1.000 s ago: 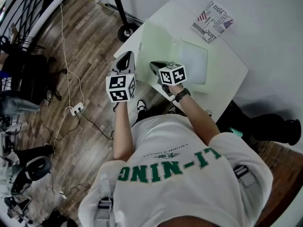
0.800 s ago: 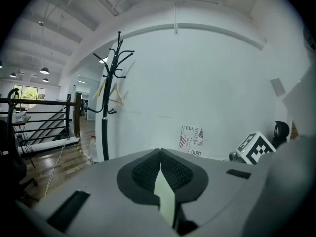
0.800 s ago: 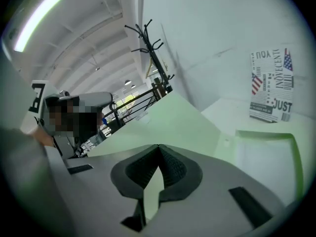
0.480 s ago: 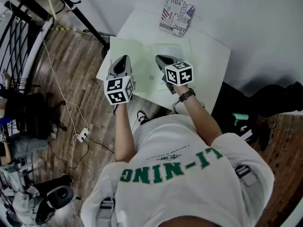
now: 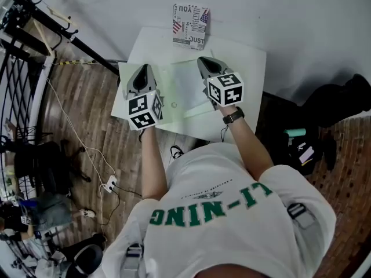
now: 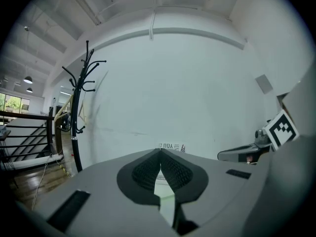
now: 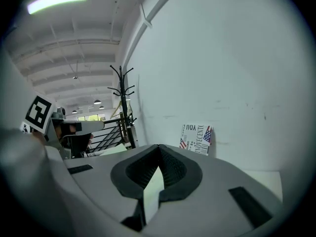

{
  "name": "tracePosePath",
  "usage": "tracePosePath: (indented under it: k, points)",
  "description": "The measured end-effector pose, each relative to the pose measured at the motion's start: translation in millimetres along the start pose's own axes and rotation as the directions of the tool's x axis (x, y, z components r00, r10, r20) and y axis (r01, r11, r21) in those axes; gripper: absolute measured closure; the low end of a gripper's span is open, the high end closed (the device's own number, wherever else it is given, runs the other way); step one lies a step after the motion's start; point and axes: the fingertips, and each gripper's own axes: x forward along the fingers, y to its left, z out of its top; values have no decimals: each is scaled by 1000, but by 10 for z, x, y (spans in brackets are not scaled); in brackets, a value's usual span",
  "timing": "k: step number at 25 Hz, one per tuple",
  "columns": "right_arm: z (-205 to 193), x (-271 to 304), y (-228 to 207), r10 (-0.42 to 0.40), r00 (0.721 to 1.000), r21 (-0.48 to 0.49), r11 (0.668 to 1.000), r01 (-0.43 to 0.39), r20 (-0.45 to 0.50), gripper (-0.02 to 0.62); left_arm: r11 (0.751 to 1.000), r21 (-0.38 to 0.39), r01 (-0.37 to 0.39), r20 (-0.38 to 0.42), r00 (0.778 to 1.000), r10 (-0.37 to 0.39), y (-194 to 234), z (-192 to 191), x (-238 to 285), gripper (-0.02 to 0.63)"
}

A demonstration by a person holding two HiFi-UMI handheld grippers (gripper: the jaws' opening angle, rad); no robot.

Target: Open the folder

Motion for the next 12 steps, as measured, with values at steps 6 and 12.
tracePosePath:
  k: [6,12]
  points:
    - [368,-175,-68,-38,997,-38,998,40,69,580,1000,26,13,52,999,-15,-171,295,17,591]
    - [729,-285,-91,-82,992,-78,993,89,94,580,1000,10,15,74,997,-16,-236,436,-45,591]
